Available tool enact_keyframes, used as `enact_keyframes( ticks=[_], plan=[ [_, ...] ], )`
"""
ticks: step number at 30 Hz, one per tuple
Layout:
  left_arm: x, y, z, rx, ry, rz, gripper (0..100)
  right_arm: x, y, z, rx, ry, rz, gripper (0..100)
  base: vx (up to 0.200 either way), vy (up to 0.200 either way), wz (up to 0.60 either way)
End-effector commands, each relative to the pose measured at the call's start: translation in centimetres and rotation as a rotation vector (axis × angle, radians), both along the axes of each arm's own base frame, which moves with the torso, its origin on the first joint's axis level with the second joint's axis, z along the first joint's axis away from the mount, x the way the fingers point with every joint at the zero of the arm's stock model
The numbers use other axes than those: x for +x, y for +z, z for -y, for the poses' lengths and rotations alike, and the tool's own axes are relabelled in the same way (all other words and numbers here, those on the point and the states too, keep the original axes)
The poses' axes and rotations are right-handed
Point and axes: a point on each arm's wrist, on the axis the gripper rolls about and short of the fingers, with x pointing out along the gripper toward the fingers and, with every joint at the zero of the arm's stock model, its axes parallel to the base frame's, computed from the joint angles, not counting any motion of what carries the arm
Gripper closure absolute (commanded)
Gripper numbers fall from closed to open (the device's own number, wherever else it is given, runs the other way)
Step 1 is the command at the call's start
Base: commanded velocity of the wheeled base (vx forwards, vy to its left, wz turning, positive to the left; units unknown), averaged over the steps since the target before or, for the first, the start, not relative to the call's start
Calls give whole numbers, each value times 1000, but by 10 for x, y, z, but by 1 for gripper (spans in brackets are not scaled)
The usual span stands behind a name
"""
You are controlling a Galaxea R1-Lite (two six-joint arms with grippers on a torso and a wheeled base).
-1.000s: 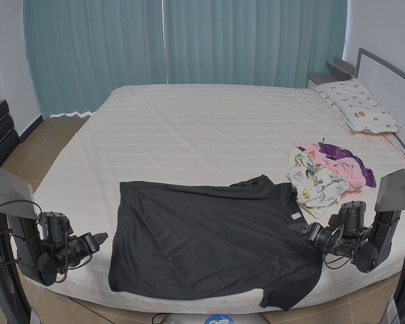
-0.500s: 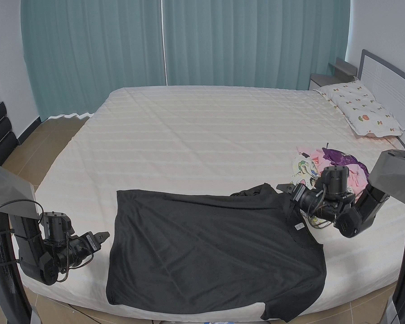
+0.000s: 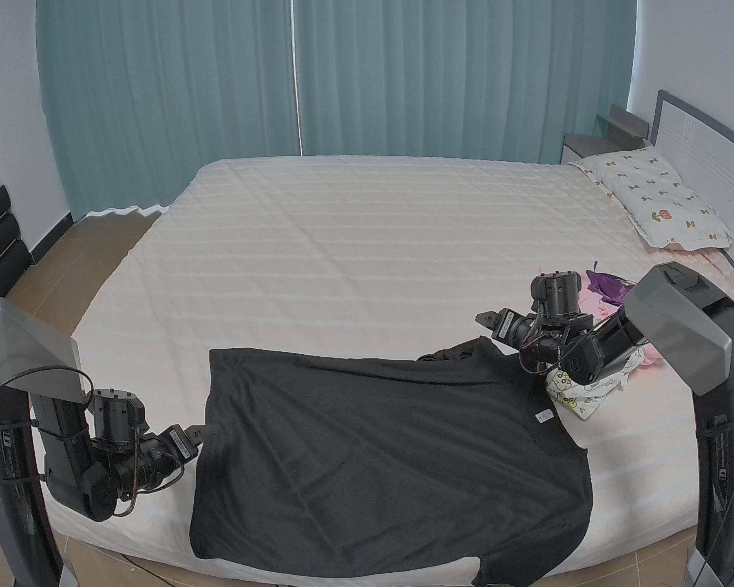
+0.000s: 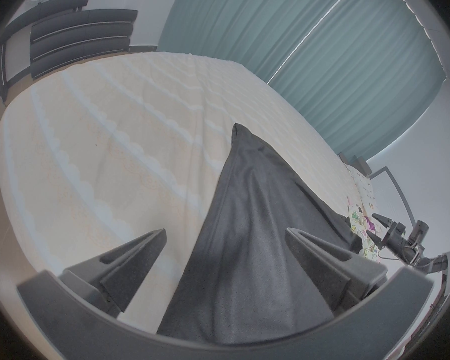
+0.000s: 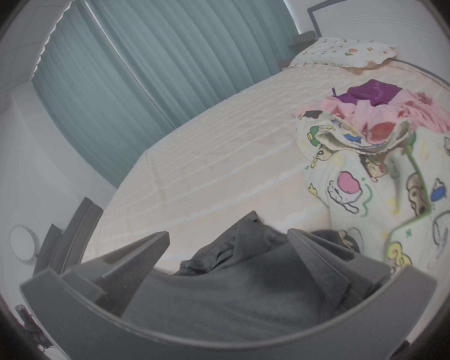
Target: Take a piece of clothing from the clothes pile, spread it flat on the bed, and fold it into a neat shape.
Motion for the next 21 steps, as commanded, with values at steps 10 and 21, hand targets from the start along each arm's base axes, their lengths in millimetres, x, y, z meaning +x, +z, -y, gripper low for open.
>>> enact_keyframes(
  ticks=[10, 21],
  plan=[
    [0, -11, 3, -4, -9, -37, 0, 25, -34, -8, -76, 51, 4, 0, 0, 0, 0],
    [0, -12, 3, -5, -9, -42, 0, 37, -49, -20, -115, 81, -25, 0, 0, 0, 0]
  ],
)
